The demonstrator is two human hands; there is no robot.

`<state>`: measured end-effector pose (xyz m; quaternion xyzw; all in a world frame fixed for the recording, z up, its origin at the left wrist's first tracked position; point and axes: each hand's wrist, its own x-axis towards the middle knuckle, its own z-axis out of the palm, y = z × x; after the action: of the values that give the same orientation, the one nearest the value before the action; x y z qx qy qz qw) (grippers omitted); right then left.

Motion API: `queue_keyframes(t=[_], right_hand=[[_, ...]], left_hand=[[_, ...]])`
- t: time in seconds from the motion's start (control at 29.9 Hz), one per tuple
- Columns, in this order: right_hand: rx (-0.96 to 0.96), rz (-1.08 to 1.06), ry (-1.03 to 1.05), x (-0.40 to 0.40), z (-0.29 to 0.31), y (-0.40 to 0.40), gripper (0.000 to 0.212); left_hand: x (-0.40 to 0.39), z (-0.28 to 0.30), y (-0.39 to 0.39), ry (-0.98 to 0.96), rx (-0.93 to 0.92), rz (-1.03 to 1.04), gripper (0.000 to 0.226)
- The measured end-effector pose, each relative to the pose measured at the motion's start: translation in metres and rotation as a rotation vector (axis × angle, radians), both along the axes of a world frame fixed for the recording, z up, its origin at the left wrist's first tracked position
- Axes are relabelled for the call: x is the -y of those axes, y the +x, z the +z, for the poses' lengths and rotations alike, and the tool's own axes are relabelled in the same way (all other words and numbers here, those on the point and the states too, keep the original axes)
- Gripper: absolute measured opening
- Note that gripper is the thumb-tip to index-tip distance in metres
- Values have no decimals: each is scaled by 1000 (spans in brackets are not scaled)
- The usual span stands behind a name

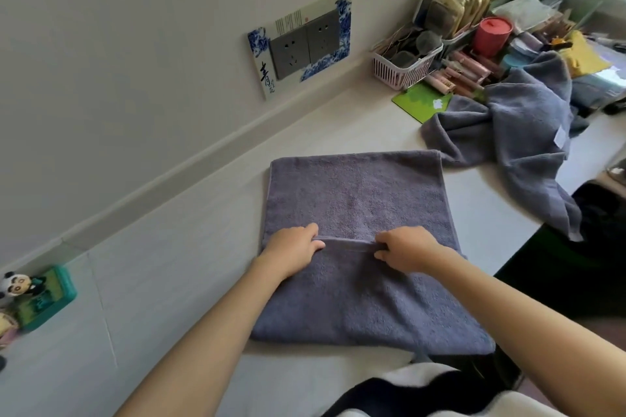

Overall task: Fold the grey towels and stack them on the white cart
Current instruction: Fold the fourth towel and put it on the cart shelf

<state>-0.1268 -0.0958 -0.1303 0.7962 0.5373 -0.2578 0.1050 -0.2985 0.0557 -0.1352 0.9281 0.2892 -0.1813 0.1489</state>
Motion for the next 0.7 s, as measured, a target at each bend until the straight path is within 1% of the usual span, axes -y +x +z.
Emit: queue_keyframes(t=[0.17, 0.27, 0.33, 0.47, 0.53, 0.6, 0.67, 0.7], right_hand=[[119, -52, 97, -10, -11, 5, 31], [150, -78, 163, -7, -25, 6, 31], [161, -68, 244, -2, -32, 5, 33], [175, -87, 365, 6, -42, 3, 35], [169, -95, 428, 7, -45, 3, 33], [156, -103, 534, 9, -49, 2, 27], [220, -111, 584, 12, -54, 1, 26], [250, -117, 599, 13, -55, 0, 26]], left_hand=[[0, -11, 16, 133, -33, 5, 23], [1, -21, 19, 211, -79, -37, 27], [0, -27, 16, 240, -76, -40, 29], [8, -32, 12, 292, -40, 26, 29], [21, -35, 11, 337, 17, 112, 29], [37, -37, 11, 363, 178, 162, 40], [52, -42, 12, 324, 308, 110, 49], [58, -42, 11, 282, 316, 85, 54]])
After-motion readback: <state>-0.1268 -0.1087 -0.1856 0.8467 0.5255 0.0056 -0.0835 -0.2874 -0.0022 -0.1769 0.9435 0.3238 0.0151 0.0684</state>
